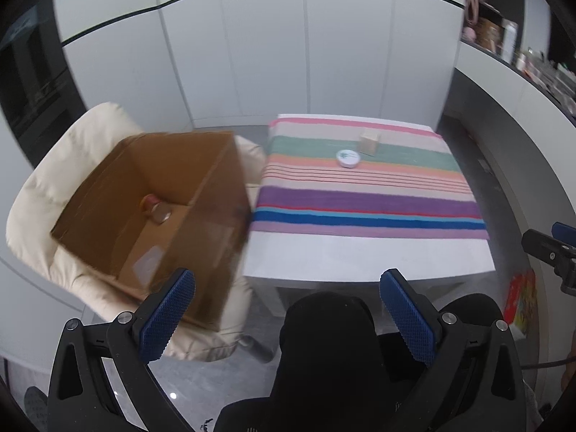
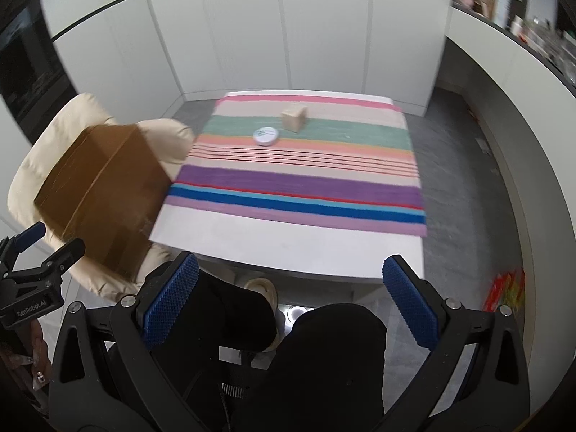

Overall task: Organize objects
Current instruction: 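Withdraw both open tools from the box back toward the table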

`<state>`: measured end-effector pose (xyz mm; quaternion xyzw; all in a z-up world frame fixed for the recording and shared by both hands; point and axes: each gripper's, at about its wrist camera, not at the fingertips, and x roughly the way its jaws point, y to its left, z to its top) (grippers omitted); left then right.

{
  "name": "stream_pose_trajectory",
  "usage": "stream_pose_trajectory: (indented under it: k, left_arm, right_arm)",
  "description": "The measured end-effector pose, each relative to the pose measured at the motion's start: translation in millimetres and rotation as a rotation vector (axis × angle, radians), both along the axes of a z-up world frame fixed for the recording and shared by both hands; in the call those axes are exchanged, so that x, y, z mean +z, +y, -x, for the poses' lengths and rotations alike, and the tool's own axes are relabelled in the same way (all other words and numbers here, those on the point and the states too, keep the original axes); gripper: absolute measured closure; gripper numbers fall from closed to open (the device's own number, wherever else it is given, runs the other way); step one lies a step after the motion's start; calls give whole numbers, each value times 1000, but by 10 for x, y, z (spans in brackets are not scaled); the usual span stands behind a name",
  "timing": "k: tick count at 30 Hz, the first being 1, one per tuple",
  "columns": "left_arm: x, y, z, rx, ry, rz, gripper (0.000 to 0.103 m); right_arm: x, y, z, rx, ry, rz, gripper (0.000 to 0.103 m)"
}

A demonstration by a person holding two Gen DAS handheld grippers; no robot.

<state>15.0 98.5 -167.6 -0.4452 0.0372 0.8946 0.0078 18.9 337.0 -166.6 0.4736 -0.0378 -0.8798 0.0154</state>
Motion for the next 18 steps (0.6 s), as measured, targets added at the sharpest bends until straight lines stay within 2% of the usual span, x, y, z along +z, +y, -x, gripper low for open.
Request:
stream_pose_trajectory:
  k: [10, 18]
  left_arm:
    - [-50, 400, 60, -87, -13, -15, 0]
    - [-21, 485, 142, -89, -6, -26, 0]
  right_arm:
    - [-51, 455, -187, -105, -15, 1, 0]
    - [-9, 569, -177, -150, 12, -1, 0]
